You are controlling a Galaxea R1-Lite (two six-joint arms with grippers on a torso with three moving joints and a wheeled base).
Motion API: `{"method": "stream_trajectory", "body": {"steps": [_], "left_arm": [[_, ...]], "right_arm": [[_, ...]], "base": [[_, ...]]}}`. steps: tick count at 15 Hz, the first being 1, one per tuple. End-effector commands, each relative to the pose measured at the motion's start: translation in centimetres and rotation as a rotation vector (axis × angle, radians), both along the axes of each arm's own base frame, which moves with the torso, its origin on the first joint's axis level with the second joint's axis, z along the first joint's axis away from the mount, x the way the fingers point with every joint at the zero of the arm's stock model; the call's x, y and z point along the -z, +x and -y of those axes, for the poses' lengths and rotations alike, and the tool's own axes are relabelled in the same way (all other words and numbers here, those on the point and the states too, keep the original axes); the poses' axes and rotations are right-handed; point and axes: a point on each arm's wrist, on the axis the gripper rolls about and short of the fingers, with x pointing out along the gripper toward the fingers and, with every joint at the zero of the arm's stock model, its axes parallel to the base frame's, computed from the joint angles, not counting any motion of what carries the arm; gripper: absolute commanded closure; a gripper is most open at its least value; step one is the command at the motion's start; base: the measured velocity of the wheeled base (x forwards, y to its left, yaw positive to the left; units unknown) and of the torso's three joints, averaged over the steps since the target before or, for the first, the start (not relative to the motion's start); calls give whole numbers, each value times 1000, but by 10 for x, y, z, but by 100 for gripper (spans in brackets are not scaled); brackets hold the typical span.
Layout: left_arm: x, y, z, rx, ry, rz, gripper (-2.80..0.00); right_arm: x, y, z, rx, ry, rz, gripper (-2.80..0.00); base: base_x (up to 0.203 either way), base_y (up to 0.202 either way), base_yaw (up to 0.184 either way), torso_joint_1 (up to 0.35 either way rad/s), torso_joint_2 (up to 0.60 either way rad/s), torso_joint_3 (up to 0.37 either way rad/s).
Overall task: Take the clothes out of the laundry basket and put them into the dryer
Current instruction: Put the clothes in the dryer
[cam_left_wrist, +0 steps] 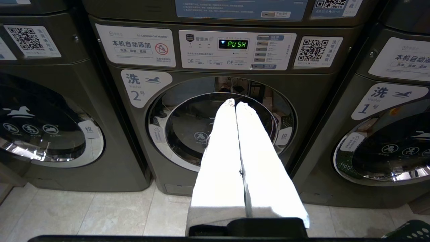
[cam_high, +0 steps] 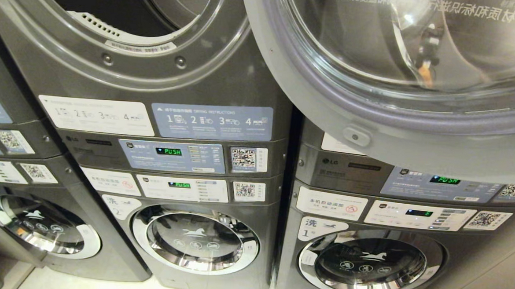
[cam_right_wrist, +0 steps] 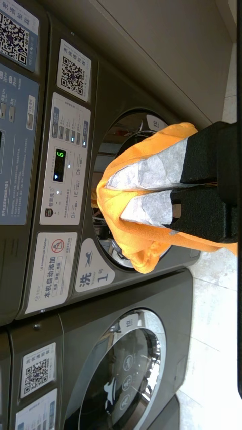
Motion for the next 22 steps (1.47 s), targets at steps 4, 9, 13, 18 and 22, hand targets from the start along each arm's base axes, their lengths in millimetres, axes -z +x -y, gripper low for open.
{"method": "stream_trajectory", "body": {"steps": [4, 9, 13, 18, 22], "left_arm": [[0, 0, 0, 0, 0, -1, 0], [0, 0, 0, 0, 0, -2, 0], [0, 0, 0, 0, 0, -1, 0], [0, 0, 0, 0, 0, -2, 0], [0, 0, 0, 0, 0, -1, 0]], "right_arm": [[0, 0, 0, 1, 4, 0, 0], [0, 0, 0, 2, 8, 0, 0], [0, 0, 0, 1, 7, 0, 0], [0, 0, 0, 4, 19, -1, 0], [0, 0, 0, 1, -20, -2, 0]], "base": [[0, 0, 0, 55, -106, -54], [0, 0, 0, 60, -114, -59], [0, 0, 0, 57, -107, -59], [0, 0, 0, 68, -117, -57], [0, 0, 0, 65, -117, -65]]}}
